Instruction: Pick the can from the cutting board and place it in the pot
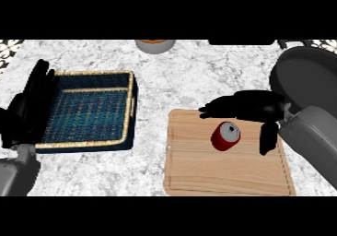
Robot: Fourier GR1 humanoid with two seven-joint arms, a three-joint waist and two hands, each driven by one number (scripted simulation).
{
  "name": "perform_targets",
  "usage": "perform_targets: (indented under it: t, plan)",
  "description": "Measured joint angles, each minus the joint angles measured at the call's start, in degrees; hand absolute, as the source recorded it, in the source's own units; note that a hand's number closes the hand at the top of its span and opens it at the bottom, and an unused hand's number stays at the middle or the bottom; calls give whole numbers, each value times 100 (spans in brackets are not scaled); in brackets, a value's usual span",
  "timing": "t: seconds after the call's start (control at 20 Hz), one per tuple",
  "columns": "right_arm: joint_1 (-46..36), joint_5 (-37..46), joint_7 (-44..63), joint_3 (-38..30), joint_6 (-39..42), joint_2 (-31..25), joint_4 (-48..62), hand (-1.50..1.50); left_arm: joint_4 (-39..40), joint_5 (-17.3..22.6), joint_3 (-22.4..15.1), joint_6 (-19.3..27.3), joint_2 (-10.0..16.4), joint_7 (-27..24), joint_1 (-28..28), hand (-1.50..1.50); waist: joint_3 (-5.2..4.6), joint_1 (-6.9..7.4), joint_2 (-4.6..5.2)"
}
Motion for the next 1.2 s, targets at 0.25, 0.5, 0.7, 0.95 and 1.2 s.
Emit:
perform_targets:
  t: [0.25, 0.5, 0.7, 0.95, 1.2]
  plan:
    - [92, 504, -222, -102, -168, 285, 387, -150, 60, -155, 34, -86, -149, -70, 18, 0, 0, 16, 6]
    - [96, 867, -385, -262, -250, 553, 669, -150, -206, -302, 84, -98, -213, 144, 90, 0, 1, 24, 4]
    - [223, 1243, -412, -321, -344, 781, 830, -150, -115, -358, 213, -212, -282, 86, 85, 0, 0, 16, 4]
    - [454, 1628, -304, -470, -291, 1013, 754, -150, -225, -397, 345, -354, -363, 142, 165, 0, 0, 7, 0]
    - [297, 2027, -820, -307, -704, 1179, 1079, 150, 156, -442, 454, -457, -408, 38, -107, 0, 0, 16, 12]
